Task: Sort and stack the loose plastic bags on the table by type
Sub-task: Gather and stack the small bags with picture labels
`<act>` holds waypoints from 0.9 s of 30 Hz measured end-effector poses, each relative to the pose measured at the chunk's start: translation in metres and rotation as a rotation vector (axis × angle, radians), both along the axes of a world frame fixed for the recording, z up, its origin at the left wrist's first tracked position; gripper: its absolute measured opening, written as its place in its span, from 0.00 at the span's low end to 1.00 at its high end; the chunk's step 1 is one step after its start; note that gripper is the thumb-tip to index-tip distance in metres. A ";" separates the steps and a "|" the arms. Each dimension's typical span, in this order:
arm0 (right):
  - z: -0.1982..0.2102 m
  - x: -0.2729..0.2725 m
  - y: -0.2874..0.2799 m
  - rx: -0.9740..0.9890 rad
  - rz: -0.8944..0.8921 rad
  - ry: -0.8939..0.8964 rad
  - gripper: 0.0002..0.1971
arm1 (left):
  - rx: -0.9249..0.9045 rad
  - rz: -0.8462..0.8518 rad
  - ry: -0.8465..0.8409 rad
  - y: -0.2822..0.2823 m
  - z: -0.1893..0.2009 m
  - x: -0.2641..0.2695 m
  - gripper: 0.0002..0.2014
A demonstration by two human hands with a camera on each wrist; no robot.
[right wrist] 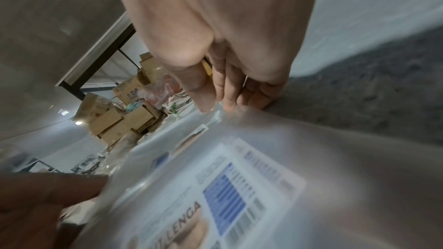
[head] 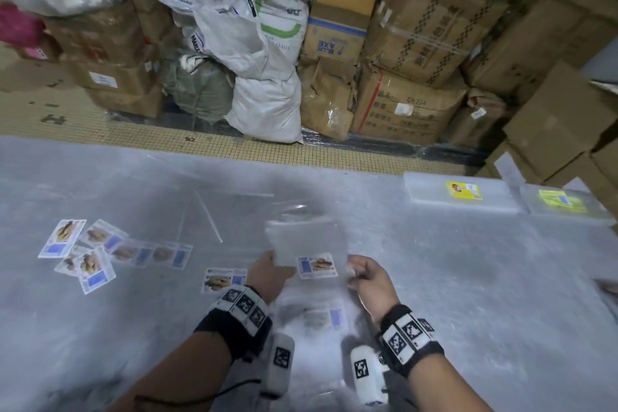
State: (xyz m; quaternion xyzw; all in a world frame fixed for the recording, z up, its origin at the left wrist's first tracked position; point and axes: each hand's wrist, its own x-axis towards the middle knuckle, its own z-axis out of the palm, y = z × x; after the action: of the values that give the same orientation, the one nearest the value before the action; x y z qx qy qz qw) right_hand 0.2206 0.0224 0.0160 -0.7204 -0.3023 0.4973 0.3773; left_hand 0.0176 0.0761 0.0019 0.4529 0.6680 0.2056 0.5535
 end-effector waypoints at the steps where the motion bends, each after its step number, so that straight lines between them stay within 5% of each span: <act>1: 0.003 -0.001 -0.002 0.005 -0.001 0.008 0.25 | 0.017 -0.024 0.046 0.000 0.000 0.000 0.22; 4: 0.004 -0.003 -0.006 0.023 -0.017 0.032 0.26 | 0.072 -0.109 0.122 -0.005 0.005 0.002 0.33; 9: -0.004 -0.003 -0.005 0.031 -0.043 0.041 0.24 | 0.029 -0.145 -0.067 -0.013 0.012 0.004 0.39; 15: -0.010 0.004 -0.004 0.044 -0.095 0.073 0.22 | -0.051 -0.054 -0.259 -0.017 0.006 -0.002 0.37; 21: -0.004 0.007 -0.010 -0.088 0.015 0.076 0.05 | -0.065 -0.049 -0.387 -0.022 0.015 -0.013 0.32; 27: -0.016 0.003 -0.016 -0.110 0.087 0.069 0.11 | -0.136 0.180 -0.502 -0.023 0.004 -0.007 0.33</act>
State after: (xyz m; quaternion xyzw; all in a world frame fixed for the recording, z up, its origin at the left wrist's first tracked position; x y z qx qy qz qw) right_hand 0.2232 0.0065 0.0003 -0.7086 -0.2926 0.5535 0.3254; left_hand 0.0108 0.0533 0.0060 0.2884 0.5596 0.3148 0.7103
